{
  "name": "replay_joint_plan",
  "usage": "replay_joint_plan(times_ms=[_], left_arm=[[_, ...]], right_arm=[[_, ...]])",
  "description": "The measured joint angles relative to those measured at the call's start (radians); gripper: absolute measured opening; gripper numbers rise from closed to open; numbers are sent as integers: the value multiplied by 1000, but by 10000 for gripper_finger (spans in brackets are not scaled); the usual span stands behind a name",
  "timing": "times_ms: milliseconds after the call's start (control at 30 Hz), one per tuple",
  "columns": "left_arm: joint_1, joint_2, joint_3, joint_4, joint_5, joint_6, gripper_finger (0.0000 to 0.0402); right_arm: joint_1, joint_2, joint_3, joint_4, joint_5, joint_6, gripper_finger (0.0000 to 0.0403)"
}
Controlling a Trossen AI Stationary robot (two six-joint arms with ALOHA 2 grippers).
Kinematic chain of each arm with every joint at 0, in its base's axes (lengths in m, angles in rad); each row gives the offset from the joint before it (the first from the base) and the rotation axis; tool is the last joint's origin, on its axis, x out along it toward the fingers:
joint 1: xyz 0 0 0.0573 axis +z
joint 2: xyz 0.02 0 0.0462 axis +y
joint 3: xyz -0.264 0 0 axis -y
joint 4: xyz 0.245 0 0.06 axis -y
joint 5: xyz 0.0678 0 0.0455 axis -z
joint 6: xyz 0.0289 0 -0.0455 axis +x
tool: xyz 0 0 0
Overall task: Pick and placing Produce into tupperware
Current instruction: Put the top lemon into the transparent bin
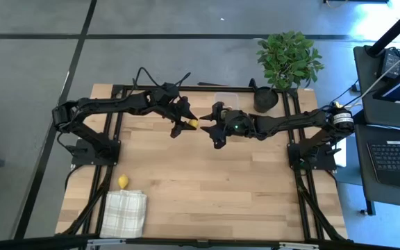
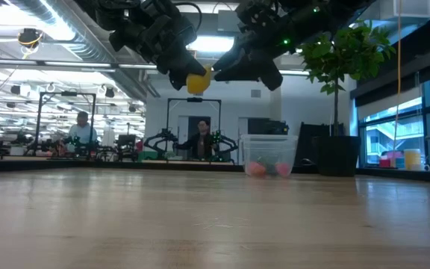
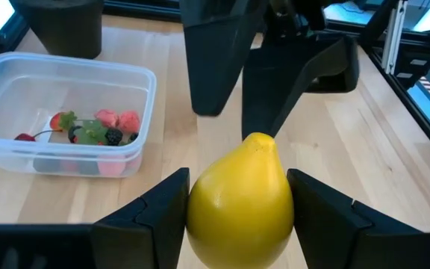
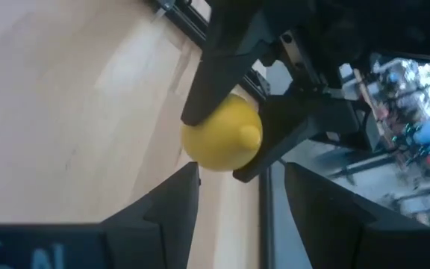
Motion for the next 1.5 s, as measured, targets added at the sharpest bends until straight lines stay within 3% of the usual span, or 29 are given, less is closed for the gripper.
replay_joint_plan(times_ms=[333,633,767,967,1167,1500], left_arm=[[0,0,0,-3,0,-3,197],[0,0,0,-3,0,-2,197],[0,0,0,13,0,-2,197],[0,0,0,36,0,-3,197],[-16,0,0,52,2,-18,197],[-33,0,0,136,19,-77,197]], right_arm=[[0,0,0,6,-5,21,216],[0,0,0,15,-9,19,350],[0,0,0,17,-9,24,386],[0,0,0,23,-15,72,394],[6,0,0,81,-158,84,394],[30,3,0,88,-159,58,394]])
